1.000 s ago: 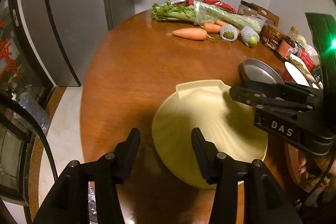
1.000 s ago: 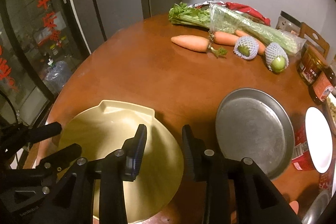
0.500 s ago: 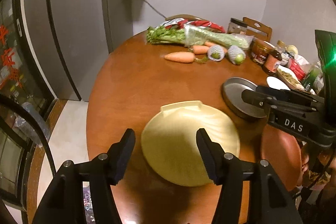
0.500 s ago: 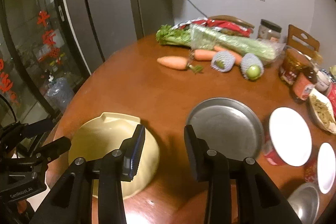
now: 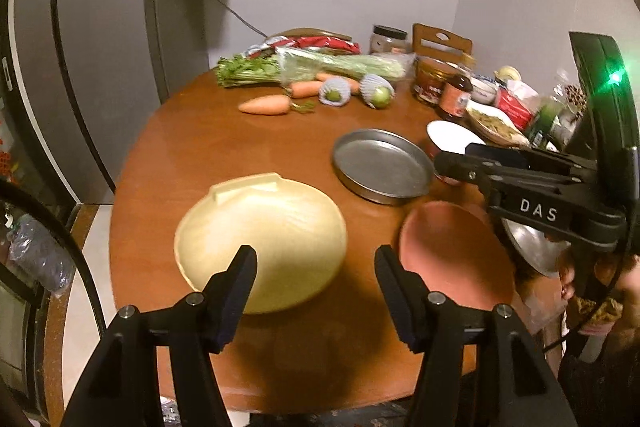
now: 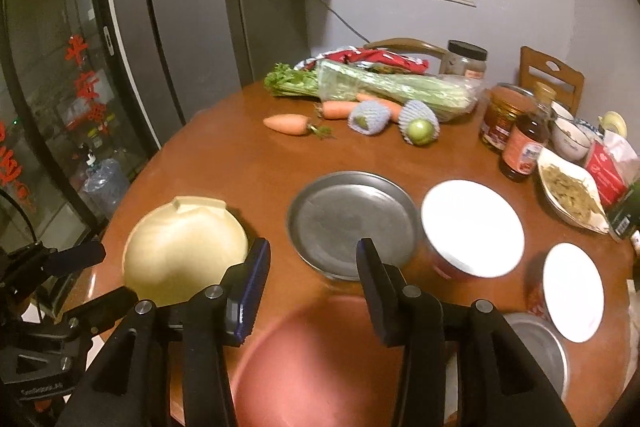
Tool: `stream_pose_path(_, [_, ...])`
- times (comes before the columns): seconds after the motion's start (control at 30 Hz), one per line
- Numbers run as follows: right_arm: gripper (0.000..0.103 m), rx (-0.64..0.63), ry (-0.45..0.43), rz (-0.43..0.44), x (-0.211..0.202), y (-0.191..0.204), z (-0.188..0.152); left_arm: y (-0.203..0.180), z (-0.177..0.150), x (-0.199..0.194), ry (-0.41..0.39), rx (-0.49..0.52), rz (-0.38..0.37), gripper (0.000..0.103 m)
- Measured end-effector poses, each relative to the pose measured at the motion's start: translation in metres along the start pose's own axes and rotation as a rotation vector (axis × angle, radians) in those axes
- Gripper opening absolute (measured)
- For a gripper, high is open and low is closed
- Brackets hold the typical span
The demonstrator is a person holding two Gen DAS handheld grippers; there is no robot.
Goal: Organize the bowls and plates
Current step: 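Move the left tool to the salmon-pink plate and grasp its rim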
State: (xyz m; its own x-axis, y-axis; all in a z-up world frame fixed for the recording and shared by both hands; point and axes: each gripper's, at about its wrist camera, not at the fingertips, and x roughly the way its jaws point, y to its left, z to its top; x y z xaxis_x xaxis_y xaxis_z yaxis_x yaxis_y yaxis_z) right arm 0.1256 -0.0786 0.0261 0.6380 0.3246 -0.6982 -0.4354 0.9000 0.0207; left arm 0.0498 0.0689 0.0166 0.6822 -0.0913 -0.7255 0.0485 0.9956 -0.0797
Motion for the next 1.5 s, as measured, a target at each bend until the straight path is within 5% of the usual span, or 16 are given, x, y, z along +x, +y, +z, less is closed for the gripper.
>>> stream_pose_path(0.7, [0.046, -0.035, 0.067, 0.025, 0.002, -0.045, -0.048, -0.076, -0.051, 0.037, 0.203, -0.049, -0.127, 0.061])
stream_pose_path(1.13, [0.046, -0.127, 0.152, 0.010, 0.037, -0.056, -0.044, -0.100, -0.053, 0.055, 0.230, -0.009, -0.078, 0.061])
stream_pose_path(1.5, [0.046, -0.112, 0.214, 0.060, 0.057, -0.054, -0.039, -0.087, -0.048, 0.069, 0.240, -0.015, -0.039, 0.027])
